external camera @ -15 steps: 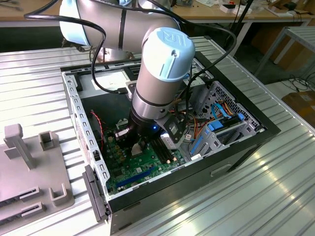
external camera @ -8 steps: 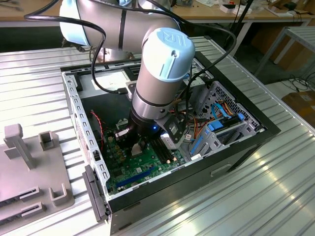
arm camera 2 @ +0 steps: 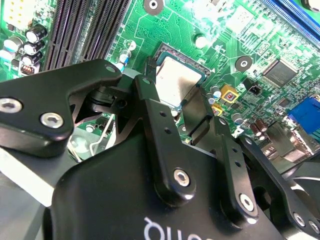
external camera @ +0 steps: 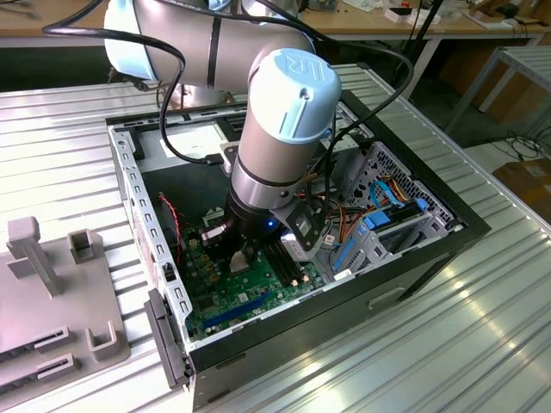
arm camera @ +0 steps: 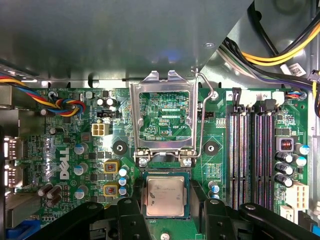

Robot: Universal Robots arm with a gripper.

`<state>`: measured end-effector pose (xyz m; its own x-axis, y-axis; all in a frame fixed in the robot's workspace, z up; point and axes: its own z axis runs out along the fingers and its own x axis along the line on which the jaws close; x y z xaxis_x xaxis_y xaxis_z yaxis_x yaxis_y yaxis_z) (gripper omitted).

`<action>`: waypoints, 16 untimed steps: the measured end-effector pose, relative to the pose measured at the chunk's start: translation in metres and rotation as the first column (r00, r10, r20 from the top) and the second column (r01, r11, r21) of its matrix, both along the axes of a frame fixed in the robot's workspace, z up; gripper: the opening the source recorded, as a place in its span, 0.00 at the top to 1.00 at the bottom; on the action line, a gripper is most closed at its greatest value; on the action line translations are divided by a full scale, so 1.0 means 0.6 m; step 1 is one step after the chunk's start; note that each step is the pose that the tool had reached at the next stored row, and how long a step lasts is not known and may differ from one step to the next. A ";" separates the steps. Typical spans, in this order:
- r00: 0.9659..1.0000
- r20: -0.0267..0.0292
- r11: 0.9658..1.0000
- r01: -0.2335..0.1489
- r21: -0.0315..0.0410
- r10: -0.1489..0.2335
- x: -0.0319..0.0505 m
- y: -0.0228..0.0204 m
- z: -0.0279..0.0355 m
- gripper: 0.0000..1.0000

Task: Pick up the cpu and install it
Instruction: 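Place the cpu into insertion slot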

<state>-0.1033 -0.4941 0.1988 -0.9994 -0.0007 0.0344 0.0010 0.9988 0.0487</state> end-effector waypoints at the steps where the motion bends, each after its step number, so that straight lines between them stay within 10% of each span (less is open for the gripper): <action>1: 1.000 0.000 1.000 0.000 0.000 0.000 0.000 0.0000 0.000 0.54; 16: 1.000 0.000 1.000 0.000 -0.003 0.000 0.000 -0.0001 0.001 0.54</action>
